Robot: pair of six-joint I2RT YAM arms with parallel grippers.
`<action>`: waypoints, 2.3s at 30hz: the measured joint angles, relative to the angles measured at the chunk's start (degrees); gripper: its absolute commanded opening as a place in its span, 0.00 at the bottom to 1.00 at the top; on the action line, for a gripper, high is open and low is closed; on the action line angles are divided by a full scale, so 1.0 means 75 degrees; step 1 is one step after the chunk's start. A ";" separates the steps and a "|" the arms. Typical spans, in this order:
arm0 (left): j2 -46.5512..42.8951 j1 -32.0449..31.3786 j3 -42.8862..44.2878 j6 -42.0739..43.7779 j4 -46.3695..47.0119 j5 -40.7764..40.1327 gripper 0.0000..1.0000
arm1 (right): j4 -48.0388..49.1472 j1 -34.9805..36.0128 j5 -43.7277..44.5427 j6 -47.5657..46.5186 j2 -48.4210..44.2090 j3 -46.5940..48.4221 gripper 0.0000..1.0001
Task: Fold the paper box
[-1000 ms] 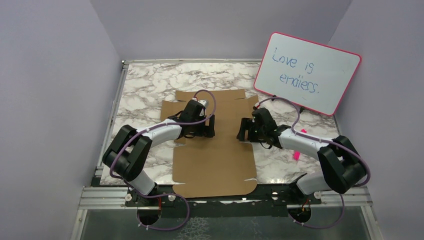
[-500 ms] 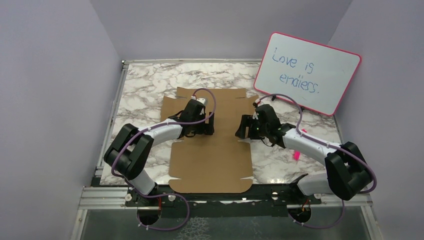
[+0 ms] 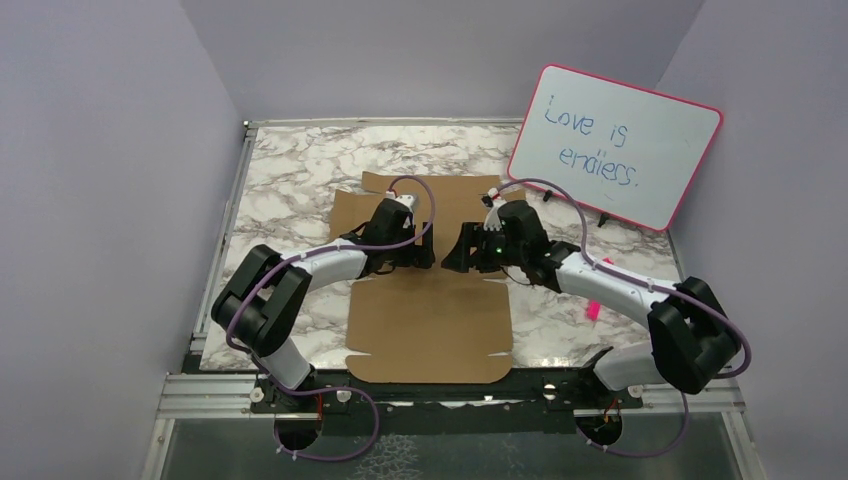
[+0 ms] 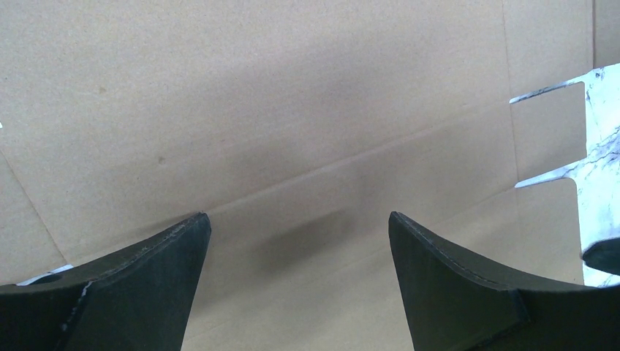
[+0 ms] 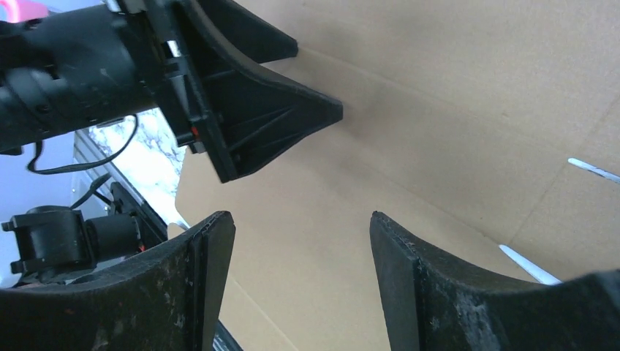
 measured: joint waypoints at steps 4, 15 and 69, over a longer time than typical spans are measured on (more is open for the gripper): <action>0.0000 0.0000 -0.0020 -0.0017 0.0041 0.0003 0.93 | -0.0149 0.0003 0.0055 -0.0012 0.0268 0.0090 0.76; -0.0009 0.0000 -0.0050 -0.0035 0.0087 0.0003 0.93 | -0.1227 -0.0347 0.2468 -0.0583 -0.0612 -0.0079 0.86; -0.0047 0.0000 -0.0105 -0.0038 0.0149 0.0006 0.93 | 0.1612 -0.2847 -0.2696 -0.0122 0.0201 -0.1649 0.58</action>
